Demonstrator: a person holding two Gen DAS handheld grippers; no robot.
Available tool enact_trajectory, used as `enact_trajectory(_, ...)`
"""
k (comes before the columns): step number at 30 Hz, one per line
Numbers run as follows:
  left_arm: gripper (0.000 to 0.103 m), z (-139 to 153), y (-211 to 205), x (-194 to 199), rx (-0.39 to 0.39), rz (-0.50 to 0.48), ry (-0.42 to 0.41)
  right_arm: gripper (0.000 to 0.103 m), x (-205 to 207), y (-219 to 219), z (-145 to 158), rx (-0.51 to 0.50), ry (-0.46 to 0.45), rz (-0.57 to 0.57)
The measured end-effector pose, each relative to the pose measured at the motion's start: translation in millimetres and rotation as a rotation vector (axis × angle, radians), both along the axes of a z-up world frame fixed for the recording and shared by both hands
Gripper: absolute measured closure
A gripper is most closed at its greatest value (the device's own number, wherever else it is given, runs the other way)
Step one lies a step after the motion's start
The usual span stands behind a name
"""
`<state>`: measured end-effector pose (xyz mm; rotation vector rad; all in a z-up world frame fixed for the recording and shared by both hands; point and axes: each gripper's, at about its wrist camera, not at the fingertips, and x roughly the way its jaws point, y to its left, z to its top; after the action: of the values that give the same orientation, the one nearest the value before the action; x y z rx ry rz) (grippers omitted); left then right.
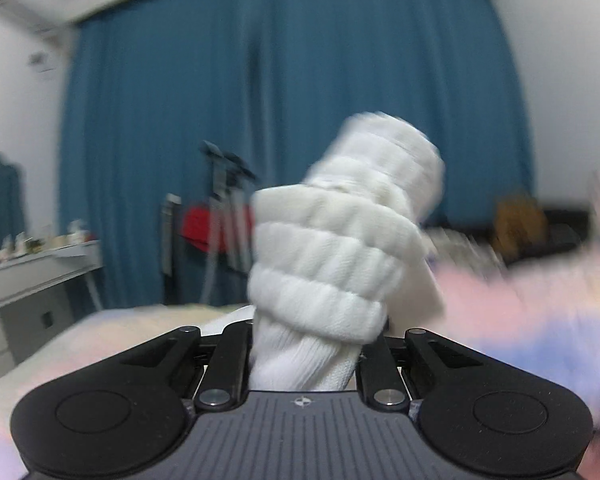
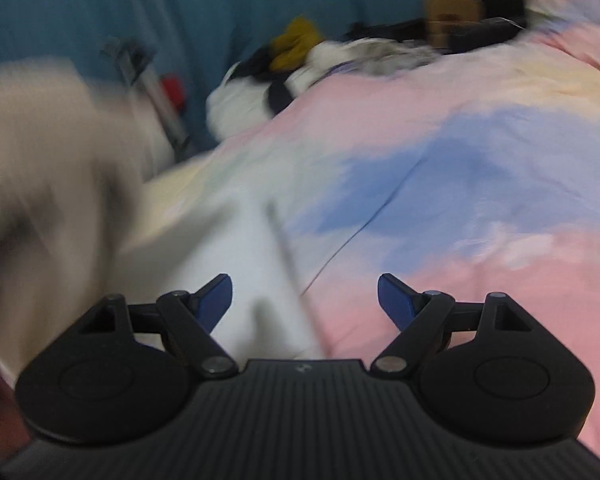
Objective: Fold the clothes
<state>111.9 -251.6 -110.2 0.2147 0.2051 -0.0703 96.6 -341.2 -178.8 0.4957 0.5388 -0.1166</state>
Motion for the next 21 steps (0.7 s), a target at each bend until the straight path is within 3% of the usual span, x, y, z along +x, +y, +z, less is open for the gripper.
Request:
enact_trajectory(2, 0.086, -21, -18, 4, 0.068, -0.036, 0.051, 0.020, -6, -17, 8, 0.055, -0.030, -0.013)
enact_trajectory(5, 0.085, -32, -34, 3, 0.146, -0.069, 0.049, 0.020, -6, -27, 13, 0.102, -0.055, -0.009)
enact_trajectory(8, 0.068, -32, -34, 5, 0.213, -0.140, 0.105, 0.020, 0, -26, 11, 0.145, -0.055, 0.029)
enact_trajectory(10, 0.021, -31, -32, 6, 0.259, -0.193, 0.155, 0.020, 3, -22, 12, 0.158, -0.061, 0.051)
enact_trajectory(11, 0.016, -31, -28, 4, 0.282, -0.231, 0.167, 0.020, 4, -20, 14, 0.161, -0.065, 0.060)
enact_trajectory(15, 0.015, -34, 4, -11, 0.408, -0.305, 0.228, 0.020, 5, -14, 20, 0.169, -0.100, 0.084)
enact_trajectory(19, 0.015, -46, 61, -37, 0.464, -0.314, 0.263, 0.020, 4, -13, 23, 0.193, -0.126, 0.101)
enact_trajectory(21, 0.015, -43, 87, -48, 0.436, -0.291, 0.279, 0.020, 4, -16, 22, 0.256, -0.138, 0.110)
